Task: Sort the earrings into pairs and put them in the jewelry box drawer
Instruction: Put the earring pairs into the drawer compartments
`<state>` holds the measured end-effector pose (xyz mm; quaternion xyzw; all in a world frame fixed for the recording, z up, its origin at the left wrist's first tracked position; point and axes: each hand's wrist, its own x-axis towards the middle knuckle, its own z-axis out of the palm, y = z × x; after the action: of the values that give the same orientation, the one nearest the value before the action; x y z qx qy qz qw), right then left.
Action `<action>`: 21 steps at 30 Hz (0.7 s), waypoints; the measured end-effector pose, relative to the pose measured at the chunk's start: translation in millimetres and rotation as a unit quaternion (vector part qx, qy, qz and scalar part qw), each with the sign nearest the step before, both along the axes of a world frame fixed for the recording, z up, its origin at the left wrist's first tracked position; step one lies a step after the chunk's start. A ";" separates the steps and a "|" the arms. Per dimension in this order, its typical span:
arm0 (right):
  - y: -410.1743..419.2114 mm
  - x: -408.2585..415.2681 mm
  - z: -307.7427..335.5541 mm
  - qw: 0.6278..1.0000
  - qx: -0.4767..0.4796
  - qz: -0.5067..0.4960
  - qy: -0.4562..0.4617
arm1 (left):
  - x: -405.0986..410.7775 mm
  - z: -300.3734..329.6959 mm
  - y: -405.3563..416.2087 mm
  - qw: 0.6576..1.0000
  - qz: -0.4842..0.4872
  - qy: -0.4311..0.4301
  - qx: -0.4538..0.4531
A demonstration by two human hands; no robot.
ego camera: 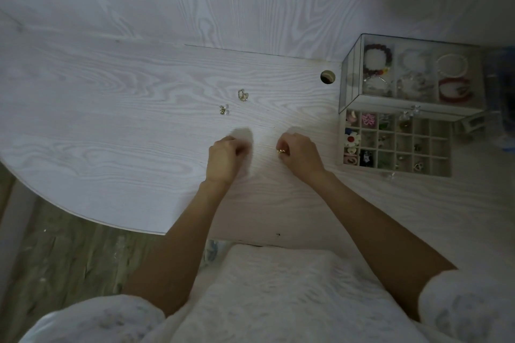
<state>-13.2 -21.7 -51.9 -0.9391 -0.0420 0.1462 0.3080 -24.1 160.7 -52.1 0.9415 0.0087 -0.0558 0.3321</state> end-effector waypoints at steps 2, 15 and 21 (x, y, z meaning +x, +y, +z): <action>0.9 0.0 0.5 1.000 -0.004 -0.005 0.003 | -0.1 0.6 1.7 1.000 -0.011 -0.007 0.007; -39.8 -49.8 7.2 0.997 0.041 -0.060 -0.006 | -22.9 3.0 -47.1 0.997 -0.068 0.006 0.034; -102.4 -83.3 4.3 0.986 0.076 -0.145 -0.032 | -32.8 2.1 -98.2 0.991 -0.122 0.025 0.039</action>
<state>-96.5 -124.1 -47.6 -0.9133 0.0738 0.0667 0.3950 -56.9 62.5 -50.0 0.9463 -0.0954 -0.1191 0.2851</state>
